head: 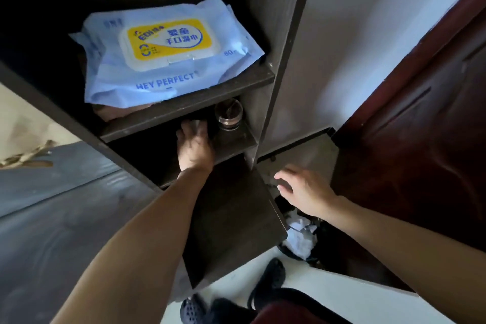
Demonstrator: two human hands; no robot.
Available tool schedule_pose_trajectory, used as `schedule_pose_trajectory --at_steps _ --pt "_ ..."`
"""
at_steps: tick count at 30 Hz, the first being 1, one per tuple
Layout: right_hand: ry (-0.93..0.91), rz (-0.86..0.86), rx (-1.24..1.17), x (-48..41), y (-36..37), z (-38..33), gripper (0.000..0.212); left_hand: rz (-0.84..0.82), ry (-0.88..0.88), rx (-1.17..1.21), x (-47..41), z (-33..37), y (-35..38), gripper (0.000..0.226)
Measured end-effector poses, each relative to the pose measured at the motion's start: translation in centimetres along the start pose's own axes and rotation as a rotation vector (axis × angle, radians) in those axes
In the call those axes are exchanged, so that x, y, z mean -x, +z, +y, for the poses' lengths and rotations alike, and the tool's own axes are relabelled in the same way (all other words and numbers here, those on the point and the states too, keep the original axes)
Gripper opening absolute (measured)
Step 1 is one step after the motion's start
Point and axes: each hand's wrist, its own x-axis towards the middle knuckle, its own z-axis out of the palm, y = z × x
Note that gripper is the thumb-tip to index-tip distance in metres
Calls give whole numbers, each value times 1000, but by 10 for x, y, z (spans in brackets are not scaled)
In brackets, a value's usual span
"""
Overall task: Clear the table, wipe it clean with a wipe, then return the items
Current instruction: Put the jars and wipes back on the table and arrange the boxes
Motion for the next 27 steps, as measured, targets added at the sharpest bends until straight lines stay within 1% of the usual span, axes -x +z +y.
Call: schedule_pose_trajectory --at_steps 2,5,7,10,12,15,18,21,27 --pt "-30 -46 -7 -9 2 1 20 0 -1 11 13 1 -7 46" --pt "-85 -93 -11 -31 -3 -14 26 -74 0 -11 34 -1 -16 52" --pt "-157 -58 -33 -49 -7 -30 28 -93 -9 -6 47 -3 -22 50" --pt "-277 36 -45 -81 -7 -56 28 -108 33 29 73 -9 -31 47" --pt "-247 35 12 -107 -4 -71 42 -128 62 53 93 -15 -35 47" --pt "-103 -36 132 -141 0 -84 72 -162 61 62 114 -26 -41 47" --pt "-12 -67 197 -156 13 -92 87 -181 46 78 120 -39 -48 48" --pt "9 -16 158 -149 23 -96 88 -182 47 87 116 -48 -55 46" --pt "-57 130 117 -115 26 -98 74 -213 110 90 107 -56 -63 49"
